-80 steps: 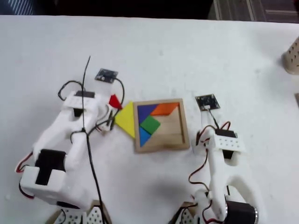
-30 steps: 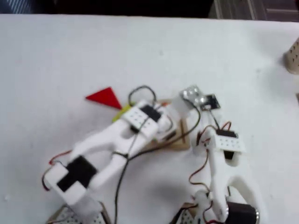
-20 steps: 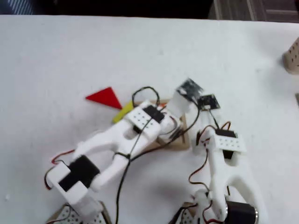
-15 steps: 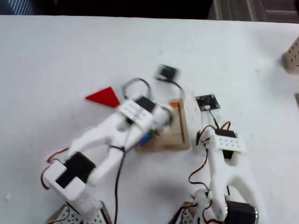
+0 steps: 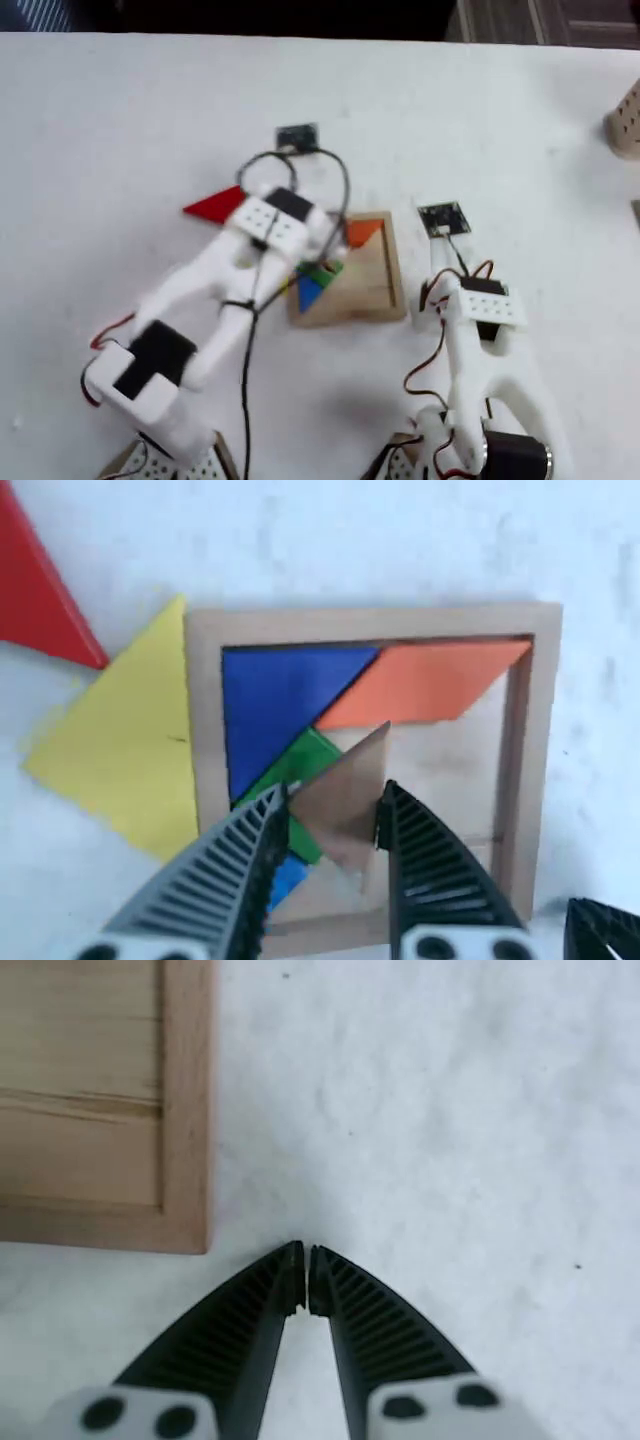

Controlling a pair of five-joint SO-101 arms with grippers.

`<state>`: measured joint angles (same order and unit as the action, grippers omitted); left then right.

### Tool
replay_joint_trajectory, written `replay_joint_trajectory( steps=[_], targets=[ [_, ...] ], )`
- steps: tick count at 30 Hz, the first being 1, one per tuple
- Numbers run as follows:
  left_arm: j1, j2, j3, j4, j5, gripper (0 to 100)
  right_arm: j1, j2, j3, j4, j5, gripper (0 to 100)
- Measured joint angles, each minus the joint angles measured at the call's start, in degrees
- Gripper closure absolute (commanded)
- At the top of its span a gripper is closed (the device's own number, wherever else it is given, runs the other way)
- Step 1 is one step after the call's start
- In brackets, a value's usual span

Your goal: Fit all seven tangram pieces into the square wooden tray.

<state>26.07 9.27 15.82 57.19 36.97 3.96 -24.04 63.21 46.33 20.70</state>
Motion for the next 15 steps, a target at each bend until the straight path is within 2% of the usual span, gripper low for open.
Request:
replay_joint_trajectory(
  steps=[5,12,15],
  targets=[
    [3.52,0.35,0.00,0.18,0.00,87,0.00,0.00,0.00,0.00,0.00,98.1],
    [4.48,0.53,0.00,0.18,0.09,65,-0.09,0.00,0.00,0.00,0.00,98.1],
    [4.48,0.53,1.05,0.18,0.09,64,0.00,0.00,0.00,0.00,0.00,98.1]
  ],
)
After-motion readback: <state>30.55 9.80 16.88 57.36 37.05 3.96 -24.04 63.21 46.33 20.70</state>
